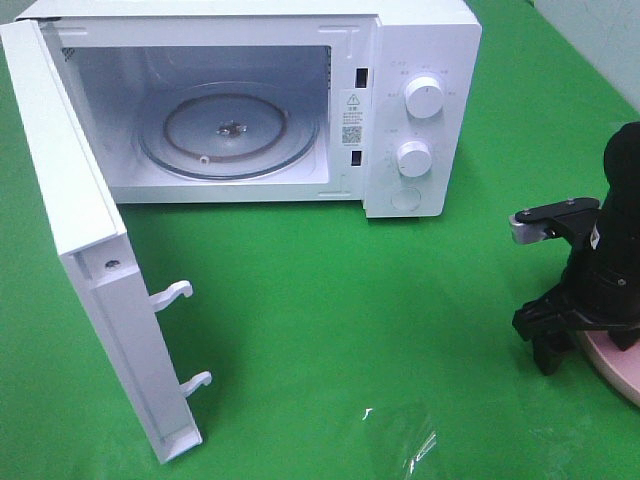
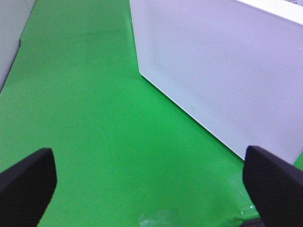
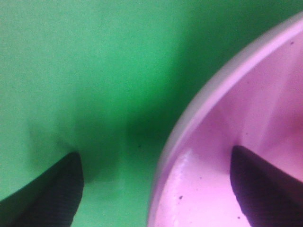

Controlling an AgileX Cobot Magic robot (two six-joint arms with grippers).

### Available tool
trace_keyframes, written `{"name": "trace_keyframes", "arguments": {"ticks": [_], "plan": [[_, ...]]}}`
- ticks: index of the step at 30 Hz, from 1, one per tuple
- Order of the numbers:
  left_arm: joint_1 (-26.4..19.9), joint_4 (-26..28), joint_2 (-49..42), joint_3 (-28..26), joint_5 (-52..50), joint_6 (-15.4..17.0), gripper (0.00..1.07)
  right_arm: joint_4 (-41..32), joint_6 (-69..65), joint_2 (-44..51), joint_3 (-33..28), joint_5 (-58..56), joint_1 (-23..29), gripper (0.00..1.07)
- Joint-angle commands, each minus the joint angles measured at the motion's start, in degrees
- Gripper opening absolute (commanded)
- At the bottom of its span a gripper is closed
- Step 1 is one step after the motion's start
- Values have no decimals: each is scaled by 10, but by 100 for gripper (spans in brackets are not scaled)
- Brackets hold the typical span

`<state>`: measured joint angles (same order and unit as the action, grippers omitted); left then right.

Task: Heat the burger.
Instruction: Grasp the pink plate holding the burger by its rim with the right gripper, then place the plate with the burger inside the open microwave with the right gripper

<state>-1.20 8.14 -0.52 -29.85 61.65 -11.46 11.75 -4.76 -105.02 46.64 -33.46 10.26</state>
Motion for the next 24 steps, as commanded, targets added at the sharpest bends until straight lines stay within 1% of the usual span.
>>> {"name": "trace_keyframes", "arguments": {"ticks": [1, 2, 3, 4, 5, 6, 7, 8, 9, 10, 11, 12, 13, 14, 15, 16, 17, 24], "plan": [[3, 3, -8, 1, -1, 3, 100, 2, 7, -10, -3, 3, -3, 79], [3, 3, -8, 1, -1, 3, 100, 2, 9, -16, -3, 2, -3, 77], [3, 3, -8, 1, -1, 3, 100, 2, 9, -18, -3, 0, -3, 72], [3, 3, -8, 1, -1, 3, 100, 2, 9, -18, -3, 0, -3, 72], [3, 3, -8, 1, -1, 3, 100, 2, 8, -18, -3, 0, -3, 68], [3, 3, -8, 1, -1, 3, 100, 2, 8, -18, -3, 0, -3, 68], [3, 3, -8, 1, -1, 3, 100, 2, 7, -18, -3, -2, -3, 58], [3, 3, -8, 1, -1, 3, 100, 2, 7, -18, -3, -2, -3, 58], [3, 3, -8, 1, -1, 3, 100, 2, 5, -18, -3, -4, -3, 47], [3, 3, -8, 1, -1, 3, 100, 3, 3, -18, -3, -6, -3, 32], [3, 3, -8, 1, -1, 3, 100, 3, 3, -18, -3, -6, -3, 32], [3, 3, -8, 1, -1, 3, 100, 10, 3, -18, -3, -6, -3, 19], [3, 3, -8, 1, -1, 3, 100, 10, 3, -18, -3, -6, -3, 19], [3, 3, -8, 1, -1, 3, 100, 17, 3, -18, -3, -6, -3, 13], [3, 3, -8, 1, -1, 3, 100, 17, 3, -18, -3, -6, -3, 13], [3, 3, -8, 1, -1, 3, 100, 30, 3, -18, -3, -7, -3, 3], [3, 3, -8, 1, -1, 3, 100, 31, 3, -18, -3, -3, -3, 0], [3, 3, -8, 1, -1, 3, 100, 26, 3, -18, -3, -5, -3, 0]]}}
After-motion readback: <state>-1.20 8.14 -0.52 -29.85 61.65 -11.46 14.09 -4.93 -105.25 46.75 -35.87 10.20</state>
